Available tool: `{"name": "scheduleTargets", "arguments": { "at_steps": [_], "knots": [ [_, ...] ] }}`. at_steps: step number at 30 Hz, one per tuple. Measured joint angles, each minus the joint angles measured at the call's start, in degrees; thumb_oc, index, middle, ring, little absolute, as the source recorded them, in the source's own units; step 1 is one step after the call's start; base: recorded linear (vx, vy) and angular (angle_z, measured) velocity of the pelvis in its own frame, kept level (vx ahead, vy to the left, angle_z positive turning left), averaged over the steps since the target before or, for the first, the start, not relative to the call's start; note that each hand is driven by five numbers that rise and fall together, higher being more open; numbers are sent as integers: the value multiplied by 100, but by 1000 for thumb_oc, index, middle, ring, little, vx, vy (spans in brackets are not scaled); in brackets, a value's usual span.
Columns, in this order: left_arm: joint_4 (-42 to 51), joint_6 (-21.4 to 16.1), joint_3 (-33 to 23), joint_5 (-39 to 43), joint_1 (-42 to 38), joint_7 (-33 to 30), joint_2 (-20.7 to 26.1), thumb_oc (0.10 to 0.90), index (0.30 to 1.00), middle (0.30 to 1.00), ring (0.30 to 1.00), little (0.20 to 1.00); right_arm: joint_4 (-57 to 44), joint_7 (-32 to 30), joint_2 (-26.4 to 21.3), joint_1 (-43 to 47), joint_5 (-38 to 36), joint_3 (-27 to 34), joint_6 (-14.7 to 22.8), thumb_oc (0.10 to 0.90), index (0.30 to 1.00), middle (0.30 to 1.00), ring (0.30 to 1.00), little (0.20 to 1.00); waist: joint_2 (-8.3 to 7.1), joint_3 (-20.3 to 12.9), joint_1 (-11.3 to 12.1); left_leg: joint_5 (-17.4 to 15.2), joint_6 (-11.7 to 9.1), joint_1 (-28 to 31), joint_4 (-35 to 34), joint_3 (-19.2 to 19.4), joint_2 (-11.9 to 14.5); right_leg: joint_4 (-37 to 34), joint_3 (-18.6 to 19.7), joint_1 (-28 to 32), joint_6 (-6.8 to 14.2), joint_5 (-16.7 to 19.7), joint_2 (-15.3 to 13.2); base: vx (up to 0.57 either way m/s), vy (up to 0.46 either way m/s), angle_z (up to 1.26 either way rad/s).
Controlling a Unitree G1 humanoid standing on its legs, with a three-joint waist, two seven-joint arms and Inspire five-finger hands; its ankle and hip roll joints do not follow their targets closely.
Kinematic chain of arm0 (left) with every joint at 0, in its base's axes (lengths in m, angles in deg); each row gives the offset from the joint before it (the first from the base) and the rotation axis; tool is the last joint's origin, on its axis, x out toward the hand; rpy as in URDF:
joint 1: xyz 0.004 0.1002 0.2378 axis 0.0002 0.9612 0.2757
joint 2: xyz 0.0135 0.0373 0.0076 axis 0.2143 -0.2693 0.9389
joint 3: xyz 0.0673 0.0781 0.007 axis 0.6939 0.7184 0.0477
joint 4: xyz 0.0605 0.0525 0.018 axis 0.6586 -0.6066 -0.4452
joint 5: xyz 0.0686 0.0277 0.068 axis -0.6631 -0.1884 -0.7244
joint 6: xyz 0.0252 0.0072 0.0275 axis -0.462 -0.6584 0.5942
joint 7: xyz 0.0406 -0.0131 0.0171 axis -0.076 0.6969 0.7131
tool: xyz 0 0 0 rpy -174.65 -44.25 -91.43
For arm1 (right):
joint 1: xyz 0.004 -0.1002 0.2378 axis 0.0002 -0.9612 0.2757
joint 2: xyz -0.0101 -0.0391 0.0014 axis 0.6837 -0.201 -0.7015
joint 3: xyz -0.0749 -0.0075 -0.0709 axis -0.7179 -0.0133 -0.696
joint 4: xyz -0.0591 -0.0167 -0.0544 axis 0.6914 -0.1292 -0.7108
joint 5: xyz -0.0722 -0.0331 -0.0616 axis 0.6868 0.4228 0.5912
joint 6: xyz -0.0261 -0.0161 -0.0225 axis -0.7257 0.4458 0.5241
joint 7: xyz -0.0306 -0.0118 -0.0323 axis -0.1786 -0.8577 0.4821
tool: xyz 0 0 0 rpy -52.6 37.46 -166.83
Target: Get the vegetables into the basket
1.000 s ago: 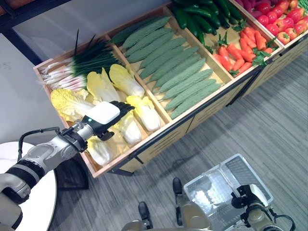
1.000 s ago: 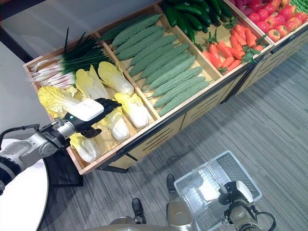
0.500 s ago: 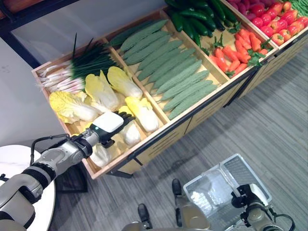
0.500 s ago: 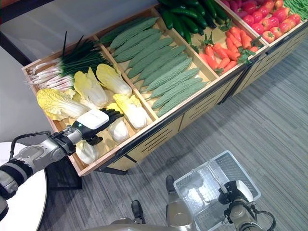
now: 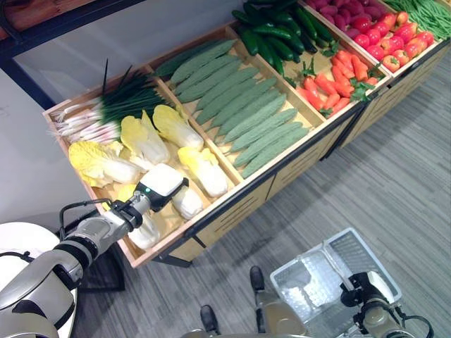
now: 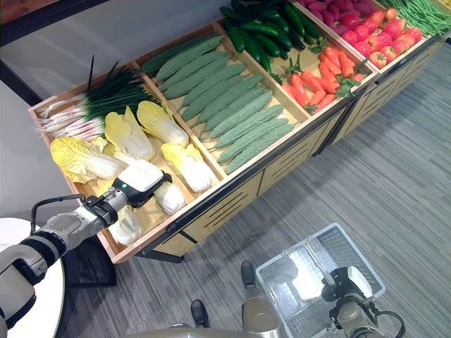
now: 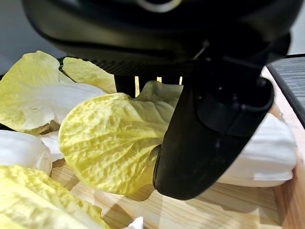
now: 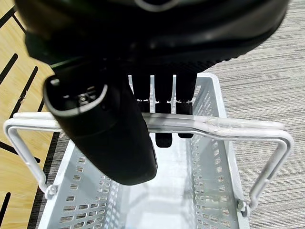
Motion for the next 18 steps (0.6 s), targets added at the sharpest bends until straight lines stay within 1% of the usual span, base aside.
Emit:
{"name": "scheduleTargets", "arguments": {
  "at_steps": [2, 5, 7, 9, 11, 13, 16, 18],
  "knots": [
    [239, 5, -98, 2, 30, 22, 65, 400, 300, 300, 300, 300, 0, -9, 0, -17, 0, 6, -1, 400, 300, 300, 300, 300, -1, 0, 21, 0, 0, -2, 0, 0, 0, 0, -2, 0, -1, 1, -1, 0, 0, 0],
    [891, -18, -306, 14, 224, 62, 398, 400, 300, 300, 300, 300, -4, -26, 0, -67, 0, 20, 0, 400, 300, 300, 300, 300, -1, 1, 66, 0, 0, -3, 0, -1, 4, 0, -8, 2, -3, 3, -1, 0, 0, 0],
    [1283, -131, -497, 92, 330, 71, 604, 400, 300, 300, 300, 300, -6, -43, 1, -131, -1, 29, -2, 400, 300, 300, 300, 300, -7, 4, 138, 0, 0, -4, 0, -13, 4, 0, -31, 11, -3, 3, -7, -14, -2, 4],
    [1755, -232, -797, 332, 568, 76, 787, 400, 300, 300, 300, 300, -8, -44, 2, -172, 0, 84, -7, 400, 300, 300, 300, 300, -9, 6, 181, 0, 0, -4, 0, -31, 4, 0, -46, 19, -3, 3, -14, -8, 2, 5],
    [2072, -328, -963, 537, 669, 76, 934, 400, 300, 300, 300, 300, -4, -45, 2, -214, -1, 129, -41, 400, 300, 300, 300, 300, -19, 12, 246, 1, -1, -1, 0, -52, 3, 0, -68, 33, -3, 2, -18, -1, 6, 6],
    [2532, -377, -1140, 758, 846, 229, 1289, 400, 300, 300, 300, 300, -24, -46, 5, -211, -1, 138, -60, 400, 300, 300, 300, 300, -33, 21, 250, 2, -1, -1, 0, -66, 2, -1, -87, 39, -1, 1, -26, 0, 1, 4],
    [2742, -517, -1338, 1040, 960, 350, 1509, 400, 300, 300, 300, 300, -25, -35, 23, -209, -1, 147, -74, 400, 300, 300, 300, 300, -40, 28, 292, 4, -1, 10, -3, -91, 1, -2, -121, 61, 5, -4, -36, 2, 3, 4],
    [2966, -584, -1703, 1439, 1267, 524, 1576, 400, 300, 300, 300, 300, -25, -31, 27, -216, -2, 174, -85, 400, 300, 300, 300, 300, -42, 35, 285, 4, -1, 11, -3, -105, 1, -3, -136, 66, 5, -9, -40, -2, 2, 2]
  ]
}}
